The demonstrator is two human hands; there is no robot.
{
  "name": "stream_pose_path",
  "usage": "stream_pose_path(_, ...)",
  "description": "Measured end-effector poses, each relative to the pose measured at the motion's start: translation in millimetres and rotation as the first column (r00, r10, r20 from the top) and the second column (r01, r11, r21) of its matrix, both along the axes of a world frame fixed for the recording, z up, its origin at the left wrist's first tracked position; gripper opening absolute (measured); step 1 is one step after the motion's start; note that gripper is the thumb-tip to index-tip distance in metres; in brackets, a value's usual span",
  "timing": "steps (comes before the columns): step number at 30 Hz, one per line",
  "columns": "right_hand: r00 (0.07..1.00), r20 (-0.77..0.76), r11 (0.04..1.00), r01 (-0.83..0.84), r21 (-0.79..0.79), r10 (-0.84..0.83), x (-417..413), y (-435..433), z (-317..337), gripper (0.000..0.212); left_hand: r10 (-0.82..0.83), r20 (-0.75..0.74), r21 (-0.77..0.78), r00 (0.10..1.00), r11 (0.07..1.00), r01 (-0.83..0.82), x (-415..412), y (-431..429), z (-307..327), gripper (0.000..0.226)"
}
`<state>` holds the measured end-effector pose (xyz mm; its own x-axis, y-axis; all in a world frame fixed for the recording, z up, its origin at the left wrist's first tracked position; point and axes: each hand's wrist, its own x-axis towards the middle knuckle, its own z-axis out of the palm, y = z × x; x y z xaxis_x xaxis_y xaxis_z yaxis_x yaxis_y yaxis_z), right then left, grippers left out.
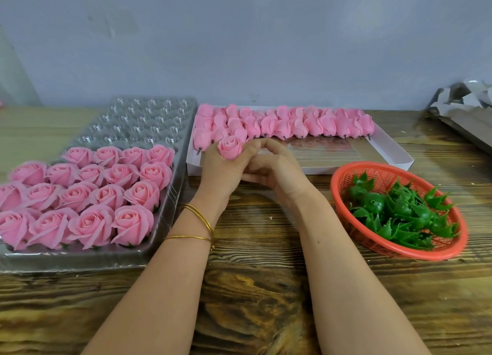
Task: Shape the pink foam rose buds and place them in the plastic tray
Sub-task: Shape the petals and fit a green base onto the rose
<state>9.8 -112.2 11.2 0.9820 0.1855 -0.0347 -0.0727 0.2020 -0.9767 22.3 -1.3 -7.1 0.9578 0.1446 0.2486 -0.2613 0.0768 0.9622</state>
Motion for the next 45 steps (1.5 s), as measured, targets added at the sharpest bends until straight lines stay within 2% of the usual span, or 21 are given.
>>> stream_pose_path(3,0.984,0.097,0.982,0.162,-0.098,-0.153,2.1,-0.9,1.8,0.027,0.113,0.053,0.146,0.992,0.982,-0.120,2.0,3.8,-1.0,0.028)
stream_pose_path(7,0.945,0.213,0.961,0.269,-0.064,-0.250,2.1,2.1,2.8,0.005,0.112,0.084,0.264,0.990,0.956,-0.131,2.2,2.3,-2.4,0.030)
stream_pose_path(11,0.925,0.295,0.963,0.266,-0.047,-0.241,1.8,8.5,2.6,0.018,0.088,0.088,0.352,0.992,0.929,-0.114,-0.3,-1.6,-2.1,0.021)
stream_pose_path(19,0.947,0.286,0.986,0.164,-0.040,-0.146,-0.7,10.8,4.2,0.021,0.089,0.064,0.337,0.994,0.936,-0.105,-6.8,-2.2,2.3,0.010)
stream_pose_path(25,0.952,0.261,0.987,0.160,0.015,-0.158,-1.1,9.4,4.2,0.020,0.089,0.041,0.362,0.995,0.927,-0.098,-3.1,-5.7,-3.0,0.030)
stream_pose_path(30,0.951,0.281,0.992,0.122,0.038,-0.128,-2.8,12.7,4.2,0.022,0.054,0.064,0.339,0.996,0.938,-0.073,-5.2,-7.3,-2.7,0.029)
stream_pose_path(35,0.943,0.325,0.994,0.094,-0.060,-0.070,-3.4,19.6,0.8,0.032,0.062,0.045,0.337,0.997,0.939,-0.074,-5.8,-7.7,-0.2,0.013)
stream_pose_path(40,0.937,0.346,0.986,0.094,-0.138,-0.041,-1.8,22.6,-5.0,0.031,0.112,-0.010,0.305,0.994,0.947,-0.103,-7.7,-5.8,1.3,0.018)
stream_pose_path(43,0.951,0.309,0.981,0.065,-0.181,-0.006,-4.3,22.4,-3.0,0.025,0.137,-0.048,0.308,0.989,0.944,-0.116,-8.1,-5.0,3.4,0.021)
stream_pose_path(45,0.952,0.305,0.964,0.075,-0.257,0.007,-4.6,21.9,-2.7,0.027,0.130,-0.080,0.271,0.988,0.957,-0.104,-9.3,-6.1,6.4,0.012)
